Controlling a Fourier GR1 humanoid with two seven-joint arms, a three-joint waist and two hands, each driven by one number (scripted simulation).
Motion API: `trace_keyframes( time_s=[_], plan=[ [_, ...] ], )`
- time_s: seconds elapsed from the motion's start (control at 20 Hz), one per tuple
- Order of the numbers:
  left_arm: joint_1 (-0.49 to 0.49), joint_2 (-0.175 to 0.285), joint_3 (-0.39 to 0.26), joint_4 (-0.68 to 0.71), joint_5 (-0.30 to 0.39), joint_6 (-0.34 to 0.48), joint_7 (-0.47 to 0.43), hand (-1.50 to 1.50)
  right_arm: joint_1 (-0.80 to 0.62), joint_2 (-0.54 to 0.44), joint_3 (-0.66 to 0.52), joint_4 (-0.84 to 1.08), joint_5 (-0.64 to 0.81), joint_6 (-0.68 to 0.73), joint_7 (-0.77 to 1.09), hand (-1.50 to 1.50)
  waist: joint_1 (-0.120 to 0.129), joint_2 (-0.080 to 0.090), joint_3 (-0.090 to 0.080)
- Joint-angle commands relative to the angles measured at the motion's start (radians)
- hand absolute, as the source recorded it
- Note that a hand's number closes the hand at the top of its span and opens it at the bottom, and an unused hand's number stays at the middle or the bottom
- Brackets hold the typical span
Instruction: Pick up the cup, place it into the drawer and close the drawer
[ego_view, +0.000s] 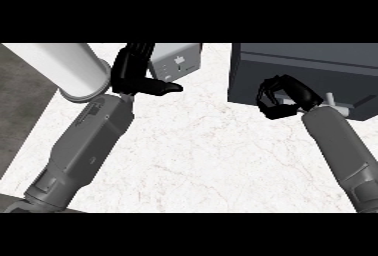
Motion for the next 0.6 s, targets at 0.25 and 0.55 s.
trace_keyframes(
  time_s=[0.25, 0.55],
  plan=[
    [0.031, 0.018, -0.006, -0.033, 0.006, -0.043, 0.009, -1.50, -0.160, -0.139, -0.099, 0.015, -0.032, -0.032, 0.075, 1.50, 0.052, 0.019, -0.010],
    [0.058, 0.015, -0.002, -0.042, 0.017, -0.057, 0.007, -1.50, -0.148, -0.150, -0.107, -0.010, -0.054, 0.000, 0.085, 1.50, 0.054, 0.021, -0.011]
  ],
)
